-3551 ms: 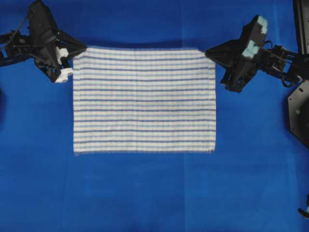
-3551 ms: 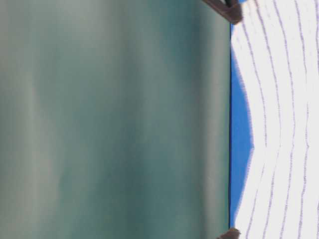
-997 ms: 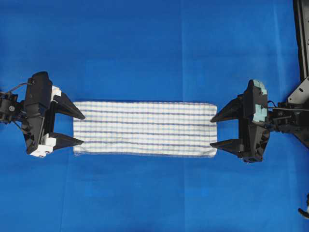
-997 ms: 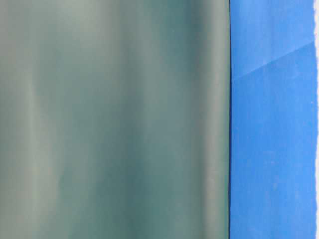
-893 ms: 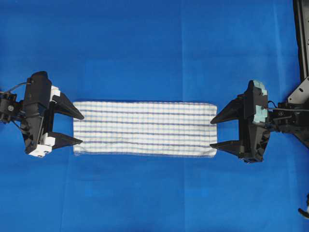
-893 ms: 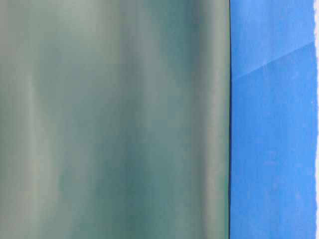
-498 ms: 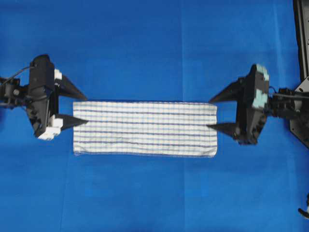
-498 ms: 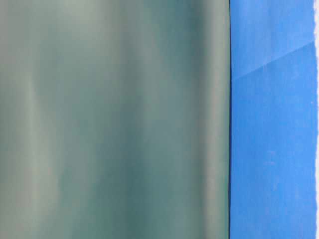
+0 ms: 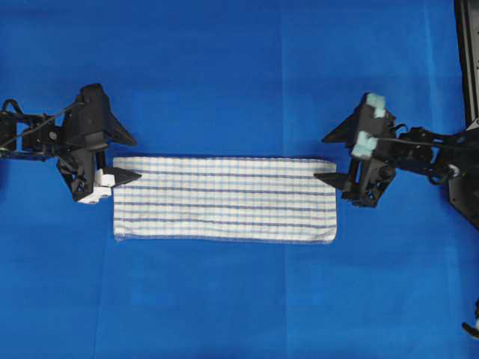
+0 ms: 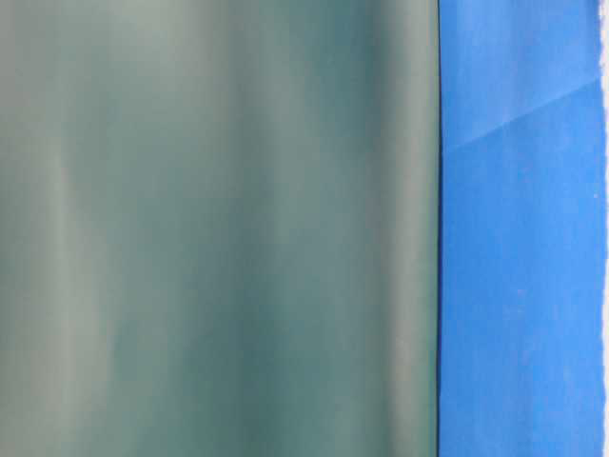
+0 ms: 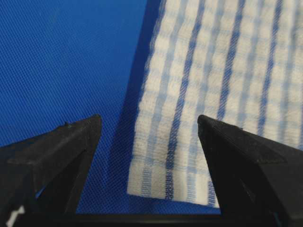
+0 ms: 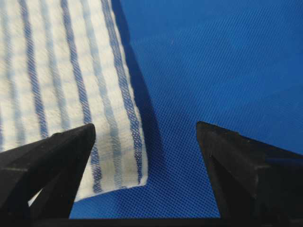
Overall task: Fold the blue towel.
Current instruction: 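Grasp the folded strip's left and right ends with both grippers, then lift the strip and rotate it to lie vertically on the table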
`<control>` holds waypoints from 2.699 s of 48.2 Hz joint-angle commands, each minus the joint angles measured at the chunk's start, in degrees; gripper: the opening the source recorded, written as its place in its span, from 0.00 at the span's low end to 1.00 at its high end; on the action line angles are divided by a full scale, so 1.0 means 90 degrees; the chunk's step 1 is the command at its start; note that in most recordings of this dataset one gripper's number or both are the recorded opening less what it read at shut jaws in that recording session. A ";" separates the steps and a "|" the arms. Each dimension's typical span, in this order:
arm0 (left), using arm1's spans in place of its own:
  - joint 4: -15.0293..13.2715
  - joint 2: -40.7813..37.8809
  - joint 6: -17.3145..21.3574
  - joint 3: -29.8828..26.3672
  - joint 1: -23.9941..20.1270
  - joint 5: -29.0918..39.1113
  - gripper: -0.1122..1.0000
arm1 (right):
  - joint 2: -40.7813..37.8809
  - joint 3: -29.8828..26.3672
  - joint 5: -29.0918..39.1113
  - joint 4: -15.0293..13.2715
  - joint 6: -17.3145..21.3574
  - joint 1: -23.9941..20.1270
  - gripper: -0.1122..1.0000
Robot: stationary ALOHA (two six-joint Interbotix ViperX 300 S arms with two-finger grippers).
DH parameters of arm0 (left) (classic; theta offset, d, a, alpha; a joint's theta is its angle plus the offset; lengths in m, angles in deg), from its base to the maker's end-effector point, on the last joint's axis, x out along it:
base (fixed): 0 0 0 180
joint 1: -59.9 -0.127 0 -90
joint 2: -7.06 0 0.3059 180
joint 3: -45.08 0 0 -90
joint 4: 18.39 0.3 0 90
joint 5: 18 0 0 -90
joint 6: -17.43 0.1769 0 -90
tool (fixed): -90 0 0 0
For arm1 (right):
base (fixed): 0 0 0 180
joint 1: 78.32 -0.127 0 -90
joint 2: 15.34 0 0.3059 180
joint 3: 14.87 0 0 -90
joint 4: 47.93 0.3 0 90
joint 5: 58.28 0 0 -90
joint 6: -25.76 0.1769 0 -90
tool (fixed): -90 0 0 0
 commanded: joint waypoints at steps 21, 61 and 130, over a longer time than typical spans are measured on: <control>-0.0010 -0.0225 -0.0049 -0.0127 0.0010 0.0039 0.18 | -0.0166 -0.0215 0.0068 0.0020 0.0010 -0.0156 0.25; 0.0000 0.2041 -0.0049 -0.0967 0.0361 0.2441 0.12 | 0.2383 -0.0225 0.1191 0.0000 -0.0059 0.0107 0.06; -0.0010 -0.1592 -0.1250 -0.4316 0.1270 -0.1016 0.12 | 0.0527 -0.3047 0.1768 -0.1699 -0.0098 0.2656 0.06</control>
